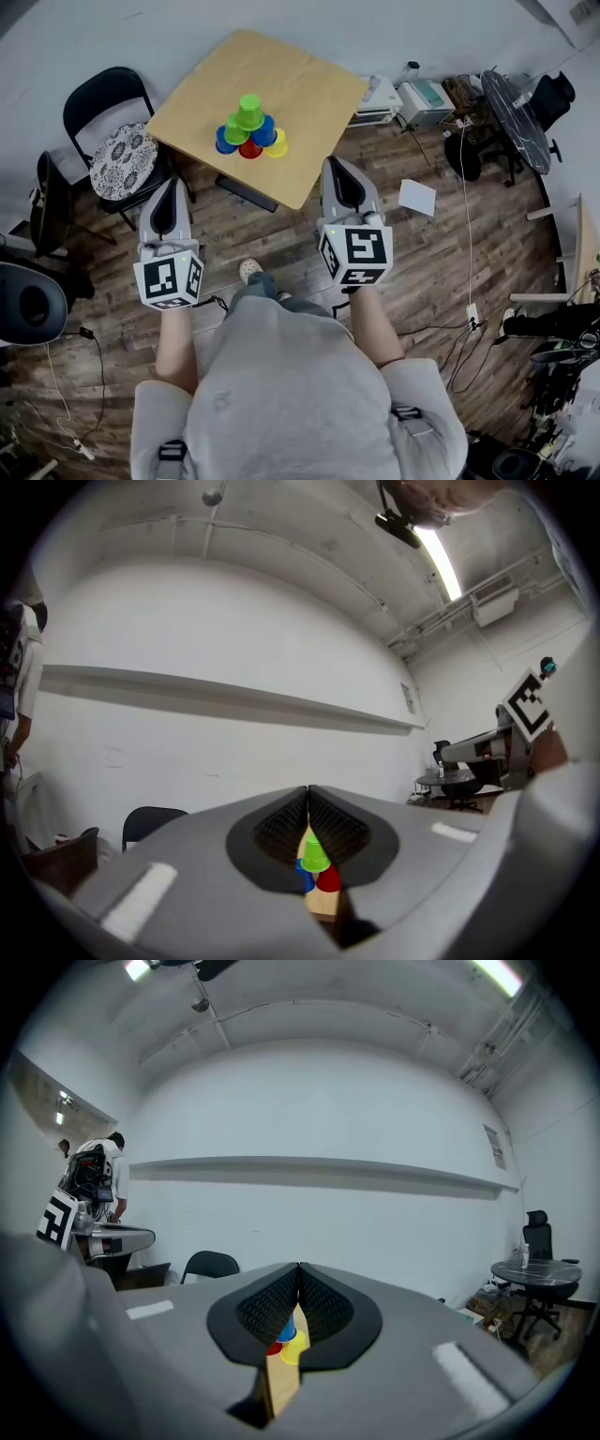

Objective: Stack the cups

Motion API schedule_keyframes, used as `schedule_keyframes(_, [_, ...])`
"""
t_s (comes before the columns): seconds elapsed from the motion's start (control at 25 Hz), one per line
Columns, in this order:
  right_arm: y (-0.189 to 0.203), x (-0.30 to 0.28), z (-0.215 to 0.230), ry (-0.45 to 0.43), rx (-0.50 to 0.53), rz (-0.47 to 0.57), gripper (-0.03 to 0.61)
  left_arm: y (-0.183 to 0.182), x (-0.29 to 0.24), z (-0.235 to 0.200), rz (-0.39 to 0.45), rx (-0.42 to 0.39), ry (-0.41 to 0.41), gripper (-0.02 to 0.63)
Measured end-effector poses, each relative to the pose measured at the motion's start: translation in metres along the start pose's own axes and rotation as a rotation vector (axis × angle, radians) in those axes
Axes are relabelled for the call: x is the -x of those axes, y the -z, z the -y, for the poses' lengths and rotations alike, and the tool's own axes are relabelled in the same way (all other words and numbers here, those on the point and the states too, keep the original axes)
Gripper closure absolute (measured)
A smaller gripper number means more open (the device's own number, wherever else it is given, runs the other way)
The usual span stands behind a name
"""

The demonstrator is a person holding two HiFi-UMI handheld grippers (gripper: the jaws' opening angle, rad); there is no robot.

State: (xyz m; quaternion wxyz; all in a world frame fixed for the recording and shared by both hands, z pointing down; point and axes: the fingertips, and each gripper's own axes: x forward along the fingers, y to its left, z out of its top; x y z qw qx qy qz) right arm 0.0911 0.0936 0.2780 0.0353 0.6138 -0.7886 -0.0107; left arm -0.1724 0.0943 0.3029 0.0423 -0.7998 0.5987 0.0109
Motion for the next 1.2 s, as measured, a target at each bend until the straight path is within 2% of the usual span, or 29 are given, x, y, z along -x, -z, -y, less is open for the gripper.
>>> schedule_keyframes(0.56, [-0.001,0.034,-0.002,0.035,0.006,0.021,0.574,-0.009,0.027,0.008,0.036,0.008,-0.005,0.554])
schedule_keyframes(1.2, [0.001,0.036,-0.011,0.031,0.018,0.016,0.574,-0.007,0.036,0.006,0.041,0.015,-0.015,0.555])
